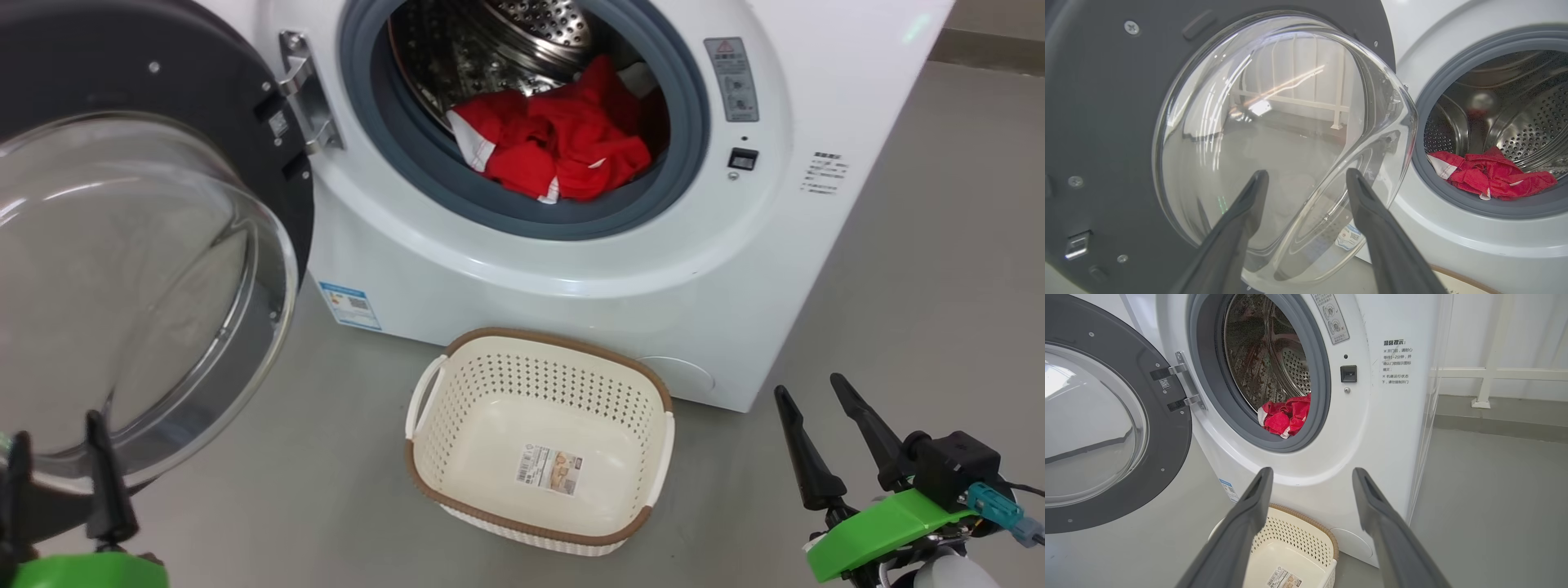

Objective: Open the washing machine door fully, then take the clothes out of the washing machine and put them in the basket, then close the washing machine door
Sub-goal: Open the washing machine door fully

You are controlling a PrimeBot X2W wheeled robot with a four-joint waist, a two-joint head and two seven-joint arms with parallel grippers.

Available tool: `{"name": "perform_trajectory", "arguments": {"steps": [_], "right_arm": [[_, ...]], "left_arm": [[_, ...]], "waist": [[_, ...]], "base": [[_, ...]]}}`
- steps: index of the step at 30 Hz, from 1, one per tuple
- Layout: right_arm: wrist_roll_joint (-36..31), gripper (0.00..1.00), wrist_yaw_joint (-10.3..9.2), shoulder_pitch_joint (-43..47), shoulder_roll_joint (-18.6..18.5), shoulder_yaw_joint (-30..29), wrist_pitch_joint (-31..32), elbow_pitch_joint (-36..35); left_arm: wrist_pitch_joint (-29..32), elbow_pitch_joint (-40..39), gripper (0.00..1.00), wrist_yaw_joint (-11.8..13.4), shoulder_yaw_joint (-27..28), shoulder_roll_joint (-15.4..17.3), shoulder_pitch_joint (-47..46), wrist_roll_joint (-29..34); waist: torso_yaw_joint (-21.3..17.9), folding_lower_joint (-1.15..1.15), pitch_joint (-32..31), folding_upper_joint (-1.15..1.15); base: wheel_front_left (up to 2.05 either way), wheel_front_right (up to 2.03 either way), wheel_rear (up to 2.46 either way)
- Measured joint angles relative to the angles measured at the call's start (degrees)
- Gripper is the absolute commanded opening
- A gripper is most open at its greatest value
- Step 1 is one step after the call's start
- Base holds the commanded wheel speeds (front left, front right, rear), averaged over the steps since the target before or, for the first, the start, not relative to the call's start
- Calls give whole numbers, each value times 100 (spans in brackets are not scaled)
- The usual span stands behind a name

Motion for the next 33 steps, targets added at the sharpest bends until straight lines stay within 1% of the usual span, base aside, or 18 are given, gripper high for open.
{"name": "perform_trajectory", "arguments": {"steps": [5, 8, 18, 26, 33], "right_arm": [[0, 100, 0, 71, 38, -88, -1, -82], [0, 100, 0, 198, 48, -157, -1, -114], [-1, 100, 0, 357, 88, -270, -15, -258], [0, 100, 0, 427, 120, -380, -15, -312], [-1, 100, 0, 427, 149, -459, -15, -352]], "left_arm": [[0, -102, 100, -4, -461, 67, 253, -294], [0, -147, 100, -4, -735, 197, 389, -423], [0, -313, 100, -5, -1519, 450, 611, -887], [0, -410, 100, -5, -1912, 569, 622, -1037], [0, -421, 100, -5, -2104, 639, 622, -1202]], "waist": [[-189, -1, -56, 0], [-322, 0, -84, 0], [-876, 0, -122, 0], [-1256, 0, -108, 0], [-1590, 0, -55, 0]], "base": [[0, 0, 0], [0, 0, 0], [0, 0, 0], [0, 0, 0], [0, 0, 0]]}}
